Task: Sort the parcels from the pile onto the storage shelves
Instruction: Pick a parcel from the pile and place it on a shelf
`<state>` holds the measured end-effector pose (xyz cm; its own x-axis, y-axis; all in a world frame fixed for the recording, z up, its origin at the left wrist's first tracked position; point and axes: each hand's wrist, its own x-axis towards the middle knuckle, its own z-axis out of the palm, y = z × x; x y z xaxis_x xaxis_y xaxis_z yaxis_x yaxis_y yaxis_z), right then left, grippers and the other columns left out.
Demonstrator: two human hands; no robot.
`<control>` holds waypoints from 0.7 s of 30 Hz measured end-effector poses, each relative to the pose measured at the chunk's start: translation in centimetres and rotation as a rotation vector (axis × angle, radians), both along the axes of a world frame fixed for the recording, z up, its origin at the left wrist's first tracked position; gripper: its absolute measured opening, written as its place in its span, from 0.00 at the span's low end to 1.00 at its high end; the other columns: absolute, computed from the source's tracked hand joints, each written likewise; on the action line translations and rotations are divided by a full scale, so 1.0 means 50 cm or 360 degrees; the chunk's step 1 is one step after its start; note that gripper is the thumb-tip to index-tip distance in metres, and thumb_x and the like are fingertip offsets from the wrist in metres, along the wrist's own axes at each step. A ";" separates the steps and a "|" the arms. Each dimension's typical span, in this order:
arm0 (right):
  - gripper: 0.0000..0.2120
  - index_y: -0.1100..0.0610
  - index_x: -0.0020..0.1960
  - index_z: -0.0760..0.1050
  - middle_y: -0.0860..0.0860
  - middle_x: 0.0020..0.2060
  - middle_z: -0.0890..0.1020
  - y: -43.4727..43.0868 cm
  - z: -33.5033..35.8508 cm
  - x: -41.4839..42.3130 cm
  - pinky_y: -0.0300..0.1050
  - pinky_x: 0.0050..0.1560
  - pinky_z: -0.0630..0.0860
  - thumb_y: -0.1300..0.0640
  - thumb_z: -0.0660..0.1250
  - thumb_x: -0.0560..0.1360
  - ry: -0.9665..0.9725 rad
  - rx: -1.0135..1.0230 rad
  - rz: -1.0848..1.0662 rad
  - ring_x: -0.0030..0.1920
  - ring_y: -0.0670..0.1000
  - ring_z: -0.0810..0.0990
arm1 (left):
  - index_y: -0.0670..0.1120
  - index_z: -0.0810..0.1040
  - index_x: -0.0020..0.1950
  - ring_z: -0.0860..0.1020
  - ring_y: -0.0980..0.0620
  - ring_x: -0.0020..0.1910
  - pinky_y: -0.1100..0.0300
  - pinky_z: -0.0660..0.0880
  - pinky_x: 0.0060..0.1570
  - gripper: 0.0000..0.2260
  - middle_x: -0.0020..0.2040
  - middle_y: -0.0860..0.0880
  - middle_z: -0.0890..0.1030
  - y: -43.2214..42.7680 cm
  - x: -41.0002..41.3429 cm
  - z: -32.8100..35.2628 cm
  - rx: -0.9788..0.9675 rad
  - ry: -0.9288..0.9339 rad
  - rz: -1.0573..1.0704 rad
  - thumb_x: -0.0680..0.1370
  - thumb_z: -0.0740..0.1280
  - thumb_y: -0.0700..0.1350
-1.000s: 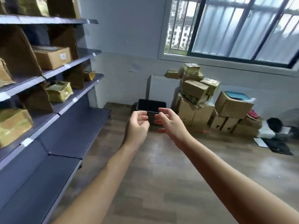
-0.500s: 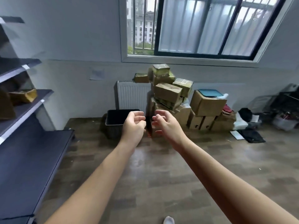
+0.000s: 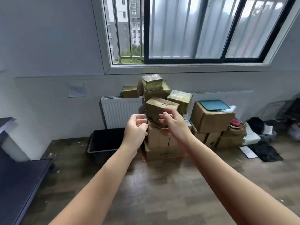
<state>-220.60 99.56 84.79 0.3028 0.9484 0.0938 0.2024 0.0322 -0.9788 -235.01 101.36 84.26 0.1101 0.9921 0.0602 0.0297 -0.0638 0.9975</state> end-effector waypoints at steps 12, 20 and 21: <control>0.14 0.53 0.68 0.70 0.53 0.59 0.80 0.495 -0.055 0.248 0.50 0.51 0.81 0.53 0.57 0.83 -0.0146 -0.0071 -0.0118 0.55 0.48 0.81 | 0.50 0.73 0.60 0.78 0.52 0.56 0.59 0.79 0.48 0.10 0.56 0.50 0.79 0.547 0.255 -0.085 -0.0055 -0.0104 -0.0100 0.81 0.62 0.39; 0.13 0.53 0.67 0.69 0.53 0.58 0.80 0.850 -0.035 0.364 0.50 0.52 0.81 0.54 0.56 0.84 -0.0116 -0.0116 -0.0196 0.56 0.50 0.80 | 0.50 0.74 0.57 0.78 0.51 0.55 0.58 0.80 0.48 0.11 0.55 0.48 0.78 0.920 0.377 -0.081 -0.0125 -0.0077 -0.0115 0.80 0.61 0.36; 0.12 0.52 0.66 0.70 0.53 0.58 0.80 0.888 -0.039 0.376 0.50 0.52 0.81 0.54 0.56 0.84 -0.0109 -0.0121 -0.0192 0.56 0.50 0.80 | 0.49 0.74 0.57 0.78 0.51 0.55 0.57 0.80 0.48 0.11 0.54 0.48 0.78 0.955 0.389 -0.083 -0.0139 -0.0074 -0.0113 0.80 0.61 0.36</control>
